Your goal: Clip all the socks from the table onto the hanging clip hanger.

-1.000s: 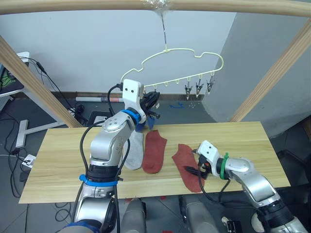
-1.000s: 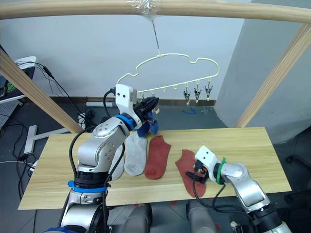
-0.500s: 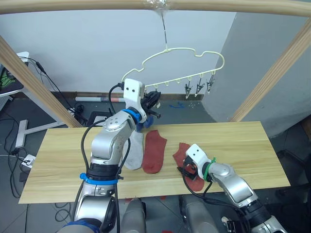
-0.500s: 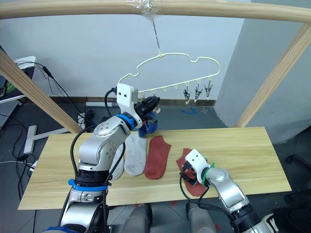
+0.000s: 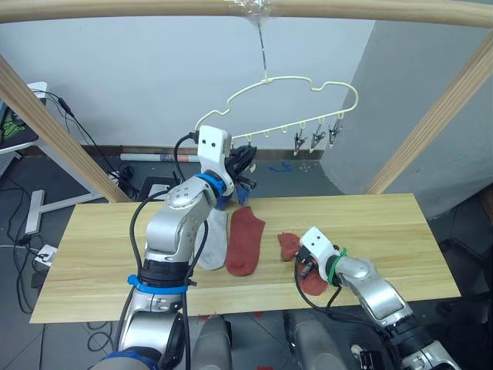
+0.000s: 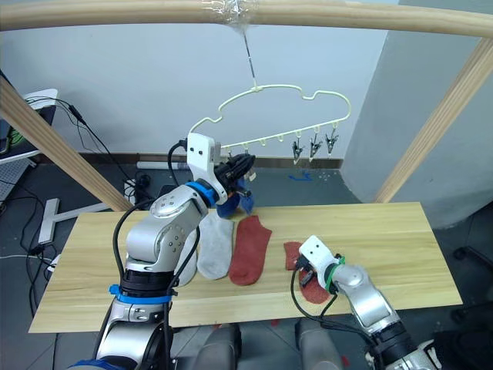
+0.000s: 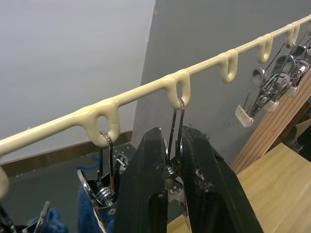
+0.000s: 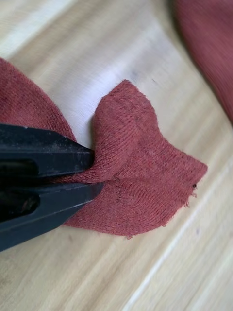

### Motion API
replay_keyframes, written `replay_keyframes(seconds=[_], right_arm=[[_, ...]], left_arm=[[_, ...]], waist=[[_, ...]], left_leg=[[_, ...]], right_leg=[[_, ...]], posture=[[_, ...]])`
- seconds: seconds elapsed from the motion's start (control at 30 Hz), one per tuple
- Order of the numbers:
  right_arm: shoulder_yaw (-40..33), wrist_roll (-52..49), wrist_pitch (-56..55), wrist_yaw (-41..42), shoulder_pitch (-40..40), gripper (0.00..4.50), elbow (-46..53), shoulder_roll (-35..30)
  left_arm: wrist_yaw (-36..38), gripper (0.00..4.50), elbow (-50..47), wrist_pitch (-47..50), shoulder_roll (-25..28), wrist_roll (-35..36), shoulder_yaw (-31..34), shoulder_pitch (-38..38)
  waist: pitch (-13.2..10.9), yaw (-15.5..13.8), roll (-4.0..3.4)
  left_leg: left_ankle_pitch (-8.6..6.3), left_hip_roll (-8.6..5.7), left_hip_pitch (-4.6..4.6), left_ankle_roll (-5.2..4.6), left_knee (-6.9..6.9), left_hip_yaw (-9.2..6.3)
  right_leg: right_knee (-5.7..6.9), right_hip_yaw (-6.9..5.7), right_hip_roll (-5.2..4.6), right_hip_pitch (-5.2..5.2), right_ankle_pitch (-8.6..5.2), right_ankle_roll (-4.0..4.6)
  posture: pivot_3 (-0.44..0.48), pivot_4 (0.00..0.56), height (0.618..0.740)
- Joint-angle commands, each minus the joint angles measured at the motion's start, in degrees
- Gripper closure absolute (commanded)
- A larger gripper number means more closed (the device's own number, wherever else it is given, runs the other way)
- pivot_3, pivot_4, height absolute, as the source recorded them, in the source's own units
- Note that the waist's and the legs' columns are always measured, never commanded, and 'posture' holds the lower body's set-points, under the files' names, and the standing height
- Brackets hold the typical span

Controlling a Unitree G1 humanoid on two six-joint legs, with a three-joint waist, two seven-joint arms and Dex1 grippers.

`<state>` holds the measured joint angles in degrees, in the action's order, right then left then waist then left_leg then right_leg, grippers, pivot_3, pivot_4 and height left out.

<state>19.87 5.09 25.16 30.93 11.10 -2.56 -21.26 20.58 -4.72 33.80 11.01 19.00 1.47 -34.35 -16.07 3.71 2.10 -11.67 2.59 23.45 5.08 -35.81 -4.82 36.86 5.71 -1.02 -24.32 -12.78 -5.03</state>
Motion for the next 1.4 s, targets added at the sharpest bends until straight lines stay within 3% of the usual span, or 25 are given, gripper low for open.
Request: replay_keyframes(seconds=[0.03,0.2,0.37,0.53,0.8,1.4], right_arm=[[2.38,2.57,-9.55,3.35,-2.78,4.46,4.57,-5.00],[1.02,6.91,-22.81,0.28,-2.58,4.46,11.64,-9.05],[-1.07,7.09,-26.64,-1.10,-2.01,4.46,14.05,-8.51],[-4.31,6.64,-27.75,-6.13,2.41,4.46,15.40,-3.13],[-5.57,5.31,-30.17,-6.17,3.31,4.46,15.85,-0.34],[-5.63,5.28,-29.69,-5.10,5.73,4.46,15.17,1.35]], left_arm=[[0.83,4.37,0.17,7.52,-0.45,4.50,1.34,-0.03],[-1.37,4.37,2.76,20.37,-2.48,16.50,10.63,-4.48],[-3.60,4.37,4.82,29.20,-2.87,25.20,17.62,-7.36],[-6.17,4.37,9.53,36.35,-3.02,33.41,24.22,-11.37],[-8.76,4.37,10.79,38.11,-3.04,38.02,26.43,-12.98],[-10.28,4.37,8.93,38.02,-2.33,40.85,24.92,-11.76]], waist=[[0.00,0.03,0.00],[-0.02,0.22,0.02],[-0.02,1.06,0.02],[-0.02,1.14,0.02],[-0.02,1.02,0.02],[-0.02,1.03,0.02]], left_leg=[[0.00,0.00,0.00,0.00,0.00,0.01],[-0.01,-0.01,0.08,0.01,-0.02,0.01],[-0.01,-0.01,0.07,0.01,-0.01,-0.02],[-0.02,-0.01,0.20,0.02,0.01,-0.05],[-0.02,-0.03,0.32,0.04,0.01,-0.13],[-0.02,-0.03,0.34,0.04,0.00,-0.13]], right_leg=[[0.00,0.01,0.00,-0.01,0.00,0.00],[-0.02,-0.01,-0.01,-0.06,-0.02,-0.06],[-0.03,-0.03,-0.01,-0.07,-0.02,-0.07],[-0.01,-0.06,-0.01,-0.16,0.07,-0.23],[-0.02,-0.13,-0.01,-0.19,0.12,-0.31],[0.01,-0.13,-0.01,-0.24,0.14,-0.34]], posture=[[-0.017,0.256,0.740],[-0.021,0.251,0.740],[-0.025,0.246,0.740],[-0.036,0.239,0.740],[-0.042,0.234,0.740],[-0.037,0.244,0.740]])
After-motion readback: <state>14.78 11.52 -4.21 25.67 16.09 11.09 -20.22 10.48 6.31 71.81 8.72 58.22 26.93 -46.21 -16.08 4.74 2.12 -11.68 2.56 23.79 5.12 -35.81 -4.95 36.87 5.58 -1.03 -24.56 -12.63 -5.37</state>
